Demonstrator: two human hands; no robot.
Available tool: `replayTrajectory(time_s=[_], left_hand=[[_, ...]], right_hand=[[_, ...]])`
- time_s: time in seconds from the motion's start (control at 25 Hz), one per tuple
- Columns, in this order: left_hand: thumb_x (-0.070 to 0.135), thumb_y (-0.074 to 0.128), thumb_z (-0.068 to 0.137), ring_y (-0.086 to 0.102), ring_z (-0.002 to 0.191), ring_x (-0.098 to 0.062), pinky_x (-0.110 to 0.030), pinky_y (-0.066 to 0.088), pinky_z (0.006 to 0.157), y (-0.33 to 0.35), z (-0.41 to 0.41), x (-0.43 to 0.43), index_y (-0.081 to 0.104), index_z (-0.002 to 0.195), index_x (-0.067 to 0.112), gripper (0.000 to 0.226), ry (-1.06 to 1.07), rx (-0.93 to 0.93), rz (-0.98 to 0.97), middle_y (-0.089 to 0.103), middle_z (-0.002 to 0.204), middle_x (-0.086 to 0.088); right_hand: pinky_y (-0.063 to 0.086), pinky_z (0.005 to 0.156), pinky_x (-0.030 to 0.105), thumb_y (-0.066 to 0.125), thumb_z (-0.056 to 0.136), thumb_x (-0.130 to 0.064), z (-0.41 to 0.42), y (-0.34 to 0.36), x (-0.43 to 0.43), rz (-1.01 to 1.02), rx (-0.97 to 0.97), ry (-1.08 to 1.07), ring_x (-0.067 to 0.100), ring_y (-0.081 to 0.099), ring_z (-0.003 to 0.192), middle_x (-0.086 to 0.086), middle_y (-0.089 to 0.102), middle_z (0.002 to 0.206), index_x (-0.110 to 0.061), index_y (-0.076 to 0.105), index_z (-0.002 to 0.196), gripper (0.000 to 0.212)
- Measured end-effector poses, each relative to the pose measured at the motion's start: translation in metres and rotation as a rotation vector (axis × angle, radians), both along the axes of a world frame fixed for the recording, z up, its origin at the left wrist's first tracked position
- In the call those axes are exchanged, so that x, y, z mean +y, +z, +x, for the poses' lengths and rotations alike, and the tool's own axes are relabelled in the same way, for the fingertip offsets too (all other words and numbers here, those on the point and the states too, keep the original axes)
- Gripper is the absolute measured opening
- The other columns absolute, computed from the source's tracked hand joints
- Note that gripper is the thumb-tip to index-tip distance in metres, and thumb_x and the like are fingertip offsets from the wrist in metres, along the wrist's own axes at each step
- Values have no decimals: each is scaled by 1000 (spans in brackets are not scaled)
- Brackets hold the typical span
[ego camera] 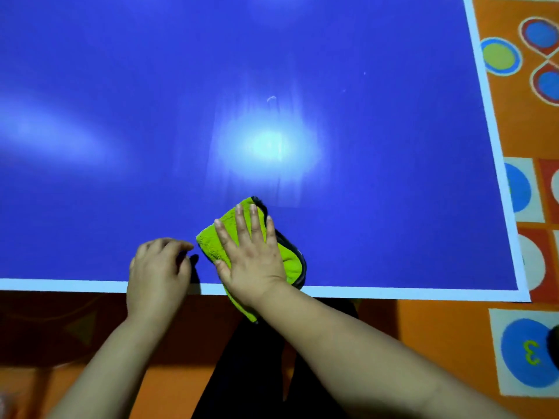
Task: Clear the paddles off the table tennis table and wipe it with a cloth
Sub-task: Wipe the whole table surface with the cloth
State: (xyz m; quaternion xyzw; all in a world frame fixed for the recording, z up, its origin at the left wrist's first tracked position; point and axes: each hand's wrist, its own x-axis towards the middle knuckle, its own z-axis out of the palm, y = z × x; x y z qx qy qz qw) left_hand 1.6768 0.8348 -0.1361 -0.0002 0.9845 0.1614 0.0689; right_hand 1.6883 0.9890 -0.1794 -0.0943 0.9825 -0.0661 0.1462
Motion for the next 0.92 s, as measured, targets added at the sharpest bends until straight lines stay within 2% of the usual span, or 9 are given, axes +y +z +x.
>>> replayTrajectory(time_s=[0.16,0.24,0.32,0.48,0.6,0.72,0.8,0.92], left_hand=[[0,69,76,50,93,-37,-46,41,79,-4,10,24,69,91,8,17,37,-7,10,64,96,-12],[0,68,77,50,94,-38,-46,40,79,-4,9,46,69,91,8,16,43,7,20,63,96,-12],[0,68,76,50,95,-38,-46,40,79,-4,8,79,69,89,8,15,20,8,27,63,96,-12],[3,69,76,49,97,-35,-44,39,82,-1,2,160,69,90,10,16,-51,1,77,63,99,-9],[11,60,77,50,96,-34,-43,40,81,-1,-6,221,70,90,12,16,-129,33,106,63,98,-8],[13,54,75,51,96,-31,-39,40,81,0,-7,276,70,90,13,22,-170,20,161,62,98,-6],[16,52,74,51,97,-29,-37,38,81,1,-4,297,70,90,14,24,-199,10,176,62,98,-5],[12,63,78,51,101,-29,-38,37,83,0,-4,297,69,95,15,18,-218,0,159,62,103,-4]], right_hand=[[0,117,56,32,90,-46,12,-7,30,-28,57,42,34,-4,147,10,4,161,-27,14,153,68],[8,115,54,32,85,-48,21,-10,69,-36,110,-15,33,9,147,9,17,159,-28,26,150,69],[13,114,54,33,83,-50,28,-11,121,-24,132,-97,32,15,146,9,23,158,-28,30,149,69],[13,114,53,32,84,-52,42,-7,232,60,104,-252,31,14,146,9,21,158,-27,26,150,71],[11,116,50,31,85,-51,50,-2,308,101,92,-383,30,12,147,9,19,159,-28,24,151,70],[4,119,47,24,87,-52,61,3,380,141,85,-534,29,4,148,8,10,161,-30,9,151,69],[0,119,44,19,89,-52,64,7,407,142,68,-630,28,-3,148,7,2,161,-31,0,150,68],[-1,120,43,25,95,-49,53,6,410,125,56,-782,26,-10,147,7,-4,161,-31,-4,150,65]])
